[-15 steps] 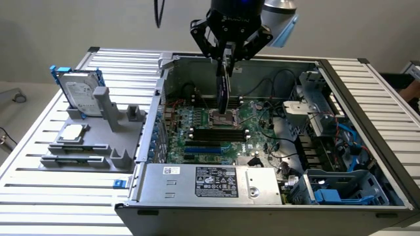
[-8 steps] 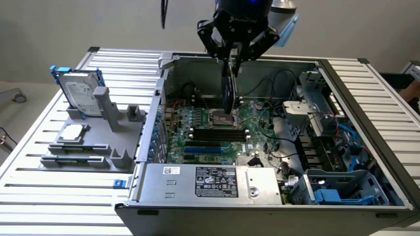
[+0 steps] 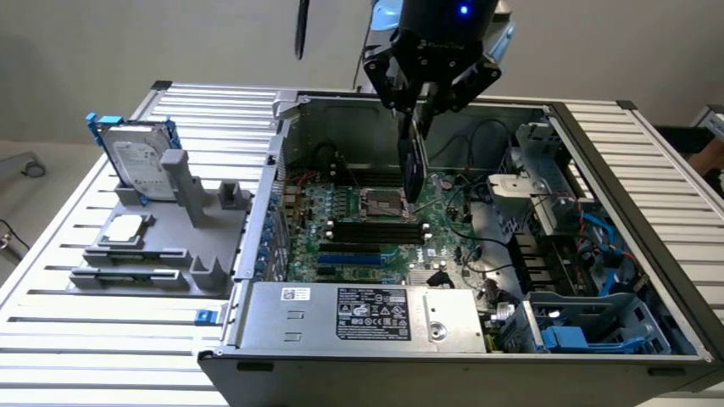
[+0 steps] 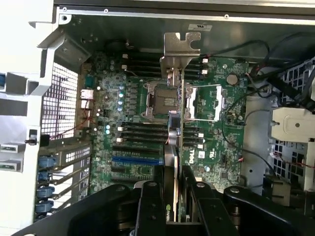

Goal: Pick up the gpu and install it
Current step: 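Insert the gpu into the slot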

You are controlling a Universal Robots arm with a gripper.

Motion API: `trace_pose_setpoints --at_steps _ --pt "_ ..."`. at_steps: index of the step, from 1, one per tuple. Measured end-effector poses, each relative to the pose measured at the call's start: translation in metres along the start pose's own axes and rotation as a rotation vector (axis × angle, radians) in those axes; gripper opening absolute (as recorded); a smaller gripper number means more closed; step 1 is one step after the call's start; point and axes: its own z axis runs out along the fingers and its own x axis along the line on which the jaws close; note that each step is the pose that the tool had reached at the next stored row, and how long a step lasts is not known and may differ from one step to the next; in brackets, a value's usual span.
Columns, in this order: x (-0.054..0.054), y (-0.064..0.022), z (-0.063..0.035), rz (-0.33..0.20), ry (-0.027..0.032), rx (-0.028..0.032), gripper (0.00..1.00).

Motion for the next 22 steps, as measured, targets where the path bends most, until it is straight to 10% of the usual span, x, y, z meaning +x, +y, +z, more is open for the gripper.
trace_pose_setpoints --at_steps 16,22 --pt "-0.001 -0.0021 0.0199 -0.288 0.0276 0.0157 0.26" --pt "-0.001 -0.0024 0.0223 -0.385 0.0199 0.0235 0.26"
